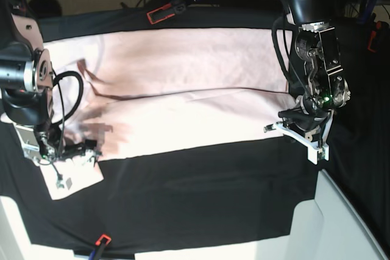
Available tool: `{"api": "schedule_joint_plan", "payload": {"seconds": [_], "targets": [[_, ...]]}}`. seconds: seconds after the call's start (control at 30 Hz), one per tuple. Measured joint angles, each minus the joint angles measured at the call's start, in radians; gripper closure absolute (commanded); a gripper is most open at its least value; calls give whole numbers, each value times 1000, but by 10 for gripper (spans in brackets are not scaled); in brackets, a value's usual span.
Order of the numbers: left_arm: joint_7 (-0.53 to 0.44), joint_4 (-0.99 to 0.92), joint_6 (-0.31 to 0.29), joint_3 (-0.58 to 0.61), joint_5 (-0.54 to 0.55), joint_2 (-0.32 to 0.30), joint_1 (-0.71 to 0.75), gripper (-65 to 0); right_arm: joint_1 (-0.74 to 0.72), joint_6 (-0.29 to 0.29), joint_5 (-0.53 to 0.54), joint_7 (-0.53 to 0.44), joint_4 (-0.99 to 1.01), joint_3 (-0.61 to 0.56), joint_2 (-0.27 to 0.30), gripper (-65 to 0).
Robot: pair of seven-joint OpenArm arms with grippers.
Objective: Fold the T-shirt properly
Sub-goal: 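Pull the shirt end with the right gripper away from the left gripper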
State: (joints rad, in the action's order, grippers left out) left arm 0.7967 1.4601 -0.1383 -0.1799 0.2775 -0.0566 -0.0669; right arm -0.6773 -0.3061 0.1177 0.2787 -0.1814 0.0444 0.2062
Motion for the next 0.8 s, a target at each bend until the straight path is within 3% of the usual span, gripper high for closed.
{"api": "schedule_joint_plan", "payload": {"seconds": [0.3,0.37,0.47,0.53,0.8], "targets": [[0,0,0,-1,0,0,0,0,-14,-7,7,-16,34,2,5,-399],[0,0,0,-1,0,0,0,0,-11,-6,8,-18,34,2,6,-300],[0,0,0,-1,1,0,1,0,0,0,15,-27,32,2,9,-84],[-1,0,-1,-1,3,1,6,0,2,-11,18,-26,32,2,11,0],[0,0,-1,0,4,1,14,0,1,-24,18,-18,31,2,26,0]]}}
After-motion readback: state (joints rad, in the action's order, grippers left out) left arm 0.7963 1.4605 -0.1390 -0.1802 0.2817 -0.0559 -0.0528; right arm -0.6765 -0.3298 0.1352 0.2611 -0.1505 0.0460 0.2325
